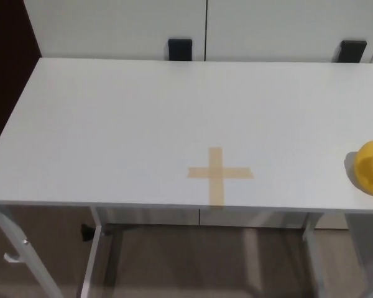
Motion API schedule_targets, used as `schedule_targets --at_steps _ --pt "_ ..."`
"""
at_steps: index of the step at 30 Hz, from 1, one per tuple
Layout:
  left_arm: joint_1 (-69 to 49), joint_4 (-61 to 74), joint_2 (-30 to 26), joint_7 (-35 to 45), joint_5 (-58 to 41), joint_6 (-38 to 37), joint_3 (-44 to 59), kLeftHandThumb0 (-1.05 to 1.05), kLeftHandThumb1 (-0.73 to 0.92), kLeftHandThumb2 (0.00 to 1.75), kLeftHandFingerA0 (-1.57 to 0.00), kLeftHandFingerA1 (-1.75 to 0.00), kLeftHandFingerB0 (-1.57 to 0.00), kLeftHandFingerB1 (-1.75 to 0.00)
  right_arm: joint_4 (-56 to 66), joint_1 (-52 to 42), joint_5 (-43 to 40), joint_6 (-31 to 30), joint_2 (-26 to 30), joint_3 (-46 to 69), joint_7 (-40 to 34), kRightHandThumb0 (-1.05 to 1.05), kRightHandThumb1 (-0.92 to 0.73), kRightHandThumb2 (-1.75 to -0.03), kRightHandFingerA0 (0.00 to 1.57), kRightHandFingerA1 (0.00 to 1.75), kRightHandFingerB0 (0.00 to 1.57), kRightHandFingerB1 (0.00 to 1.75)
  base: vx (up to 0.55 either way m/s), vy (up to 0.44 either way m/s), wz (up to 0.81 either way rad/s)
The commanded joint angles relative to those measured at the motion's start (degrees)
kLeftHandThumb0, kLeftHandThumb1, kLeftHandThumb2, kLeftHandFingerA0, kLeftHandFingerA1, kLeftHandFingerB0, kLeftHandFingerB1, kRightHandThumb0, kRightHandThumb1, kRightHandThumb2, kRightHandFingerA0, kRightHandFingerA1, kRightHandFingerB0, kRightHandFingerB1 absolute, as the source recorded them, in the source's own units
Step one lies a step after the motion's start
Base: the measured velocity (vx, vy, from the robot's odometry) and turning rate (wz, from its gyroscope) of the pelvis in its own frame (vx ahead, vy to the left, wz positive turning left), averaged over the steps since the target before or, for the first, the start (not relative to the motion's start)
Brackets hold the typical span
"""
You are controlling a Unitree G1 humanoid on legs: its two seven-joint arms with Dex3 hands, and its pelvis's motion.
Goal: The robot uses its right hand to push the yellow duck toy to the center of the white desk.
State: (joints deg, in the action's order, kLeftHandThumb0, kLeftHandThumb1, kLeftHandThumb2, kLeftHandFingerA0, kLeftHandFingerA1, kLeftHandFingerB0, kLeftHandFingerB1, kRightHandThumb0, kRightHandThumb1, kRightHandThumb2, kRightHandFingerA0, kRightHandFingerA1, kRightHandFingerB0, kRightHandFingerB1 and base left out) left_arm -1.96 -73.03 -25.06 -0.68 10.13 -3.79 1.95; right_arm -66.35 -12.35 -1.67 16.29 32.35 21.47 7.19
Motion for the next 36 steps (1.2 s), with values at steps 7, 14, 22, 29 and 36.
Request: schedule_targets --at_steps 7,14,22,29,36 --pt "0.06 -1.19 -1.05 -0.06 -0.26 -1.31 0.31 -0.17 0.62 0.76 -0.84 -0.8 -0.83 -0.82 0.92 -0.01 -7.67 2.13 3.48 7.32 4.77 -0.5 -0.63 -0.58 0.28 0.82 0.13 0.62 0.0 0.0 0.0" --pt "-0.17 -1.3 -1.15 -0.18 0.26 -1.65 -0.22 -0.21 0.64 0.71 -0.83 -0.81 -0.81 -0.8 0.95 6.72 -9.26 -1.72 9.11 10.53 7.19 -0.78 -0.82 -0.64 0.0 0.85 0.0 0.61 0.0 0.0 0.0" --pt "0.11 -1.32 -1.3 -0.32 0.15 -1.44 -0.18 -0.18 0.62 0.74 -0.85 -0.84 -0.85 -0.82 8.08 14.21 -9.72 -6.08 11.27 9.97 6.89 -0.79 -0.67 -1.07 0.0 0.63 0.01 0.51 0.0 0.0 0.0" --pt "-0.26 -1.55 -1.46 -0.6 0.01 -2.02 0.09 -0.15 0.62 0.78 -0.82 -0.79 -0.87 -0.84 25.18 21.0 -10.58 -15.26 6.43 7.41 4.0 -0.9 -0.66 -1.09 0.07 0.63 0.12 0.56 0.0 0.0 0.01" --pt "-0.18 -1.63 -1.06 -0.59 0.32 -2.16 -0.33 -0.16 0.61 0.77 -0.83 -0.78 -0.83 -0.81 36.7 26.45 -8.34 -19.12 1.15 1.5 1.01 -0.88 -0.78 -1.13 0.04 0.47 0.05 0.34 0.0 0.0 0.0"
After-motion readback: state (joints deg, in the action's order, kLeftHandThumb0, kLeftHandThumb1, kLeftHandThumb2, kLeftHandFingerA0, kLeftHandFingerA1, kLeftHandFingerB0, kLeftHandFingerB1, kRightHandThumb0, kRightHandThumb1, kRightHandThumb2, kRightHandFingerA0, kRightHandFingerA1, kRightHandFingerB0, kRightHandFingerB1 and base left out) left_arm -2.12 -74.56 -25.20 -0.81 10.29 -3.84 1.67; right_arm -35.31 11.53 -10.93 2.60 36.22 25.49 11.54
